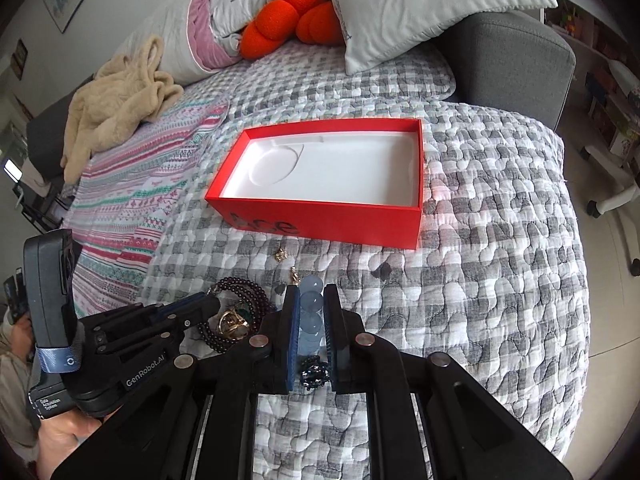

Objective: Organize jewelry
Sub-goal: 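Carry both bracelets into the red box and open both tools, then move the left tool to the gold ring and grasp it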

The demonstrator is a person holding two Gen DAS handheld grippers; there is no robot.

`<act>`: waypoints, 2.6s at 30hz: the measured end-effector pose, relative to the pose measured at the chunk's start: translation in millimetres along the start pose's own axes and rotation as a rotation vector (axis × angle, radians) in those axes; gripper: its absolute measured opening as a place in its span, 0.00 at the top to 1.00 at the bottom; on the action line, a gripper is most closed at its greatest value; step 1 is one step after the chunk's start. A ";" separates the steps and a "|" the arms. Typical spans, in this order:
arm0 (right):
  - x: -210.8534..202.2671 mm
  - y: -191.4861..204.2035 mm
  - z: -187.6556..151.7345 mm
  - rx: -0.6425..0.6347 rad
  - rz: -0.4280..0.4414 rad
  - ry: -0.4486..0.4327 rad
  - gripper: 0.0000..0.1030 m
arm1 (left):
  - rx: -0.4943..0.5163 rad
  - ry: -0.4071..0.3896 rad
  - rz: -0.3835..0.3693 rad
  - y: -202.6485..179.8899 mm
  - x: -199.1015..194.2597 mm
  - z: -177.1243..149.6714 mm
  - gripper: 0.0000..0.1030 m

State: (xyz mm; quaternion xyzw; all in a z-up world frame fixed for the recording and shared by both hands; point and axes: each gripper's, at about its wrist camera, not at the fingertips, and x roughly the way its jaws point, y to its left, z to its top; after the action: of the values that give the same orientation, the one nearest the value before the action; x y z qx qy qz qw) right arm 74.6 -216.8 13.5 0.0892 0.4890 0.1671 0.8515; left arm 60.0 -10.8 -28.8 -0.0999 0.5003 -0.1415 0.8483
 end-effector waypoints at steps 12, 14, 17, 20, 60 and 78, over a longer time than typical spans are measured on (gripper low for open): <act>-31.5 20.1 25.7 -0.009 -0.007 -0.110 0.88 | -0.010 -0.152 -0.121 -21.1 -45.5 33.7 0.96; -32.3 18.7 32.9 0.001 -0.005 -0.123 0.88 | -0.021 -0.171 -0.148 -21.5 -47.1 41.9 0.96; -32.7 15.9 44.1 0.017 -0.013 -0.140 0.88 | -0.027 -0.199 -0.181 -24.6 -46.8 53.4 0.96; -35.2 11.2 54.9 0.031 -0.024 -0.175 0.88 | -0.031 -0.234 -0.223 -27.9 -43.1 66.6 0.96; 35.4 -50.7 78.8 0.076 -0.077 -0.097 0.71 | 0.056 -0.174 0.048 -21.8 25.8 83.5 0.75; 4.3 -25.6 4.8 -0.049 -0.067 0.015 0.42 | 0.049 -0.168 0.134 8.8 -23.6 7.3 0.22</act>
State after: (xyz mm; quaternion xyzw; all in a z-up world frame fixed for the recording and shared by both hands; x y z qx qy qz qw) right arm 85.8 -238.9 4.4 0.0506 0.4937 0.1508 0.8549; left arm 56.8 5.7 -8.6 -0.0569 0.4292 -0.0880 0.8971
